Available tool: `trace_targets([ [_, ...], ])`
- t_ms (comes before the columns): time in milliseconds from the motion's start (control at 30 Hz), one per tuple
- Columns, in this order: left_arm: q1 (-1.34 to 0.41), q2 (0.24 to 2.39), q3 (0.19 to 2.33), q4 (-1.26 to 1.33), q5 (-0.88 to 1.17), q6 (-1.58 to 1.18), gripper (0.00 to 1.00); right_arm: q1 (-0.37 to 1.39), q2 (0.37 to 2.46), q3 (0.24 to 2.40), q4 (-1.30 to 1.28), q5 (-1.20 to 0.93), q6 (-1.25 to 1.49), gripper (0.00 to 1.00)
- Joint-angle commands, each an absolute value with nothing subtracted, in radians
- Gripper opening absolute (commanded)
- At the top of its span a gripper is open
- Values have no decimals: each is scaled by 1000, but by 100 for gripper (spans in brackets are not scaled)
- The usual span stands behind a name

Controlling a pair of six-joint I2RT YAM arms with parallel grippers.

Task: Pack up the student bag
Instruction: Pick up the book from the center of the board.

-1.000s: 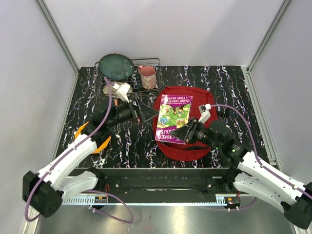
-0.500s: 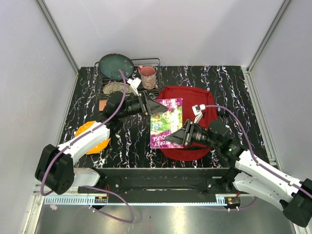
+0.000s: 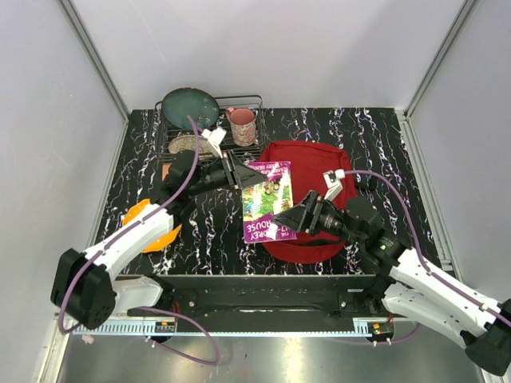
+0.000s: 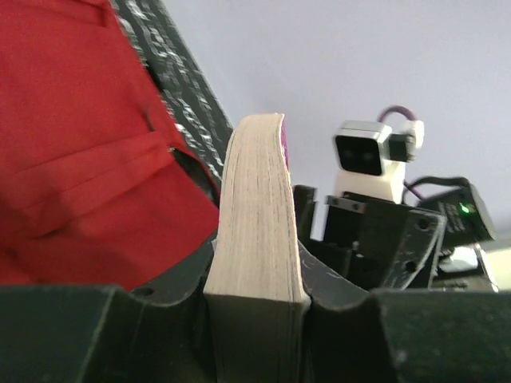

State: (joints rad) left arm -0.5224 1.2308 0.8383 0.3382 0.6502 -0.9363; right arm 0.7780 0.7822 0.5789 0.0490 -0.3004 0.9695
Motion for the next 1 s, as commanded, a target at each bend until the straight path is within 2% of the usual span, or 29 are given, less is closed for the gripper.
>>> trace_targets([
  [0, -473, 1077, 822, 250, 431, -926, 0, 781, 667, 600, -33, -98, 988, 90],
  [167, -411, 980, 686, 373, 278, -1150, 0, 779, 568, 512, -52, -14, 1087, 93],
  [333, -411, 943, 620, 486, 203, -1259, 0, 781, 569, 419, 101, -55, 1193, 95],
  [433, -413, 934, 600, 517, 186, -1278, 0, 781, 624, 384, 242, -98, 1238, 95],
  [733, -419, 934, 560, 538, 160, -1319, 0, 784, 822, 433, 420, -127, 1247, 95],
  [767, -420, 940, 560, 540, 161, -1321, 0, 784, 851, 436, 431, -130, 1249, 95],
  [800, -426, 945, 561, 545, 163, -1312, 0, 785, 864, 440, 458, -132, 1252, 86],
  [900, -446, 963, 566, 552, 161, -1307, 0, 792, 911, 449, 500, -135, 1266, 76],
  [967, -456, 977, 558, 569, 153, -1310, 0, 801, 940, 449, 528, -135, 1278, 74],
])
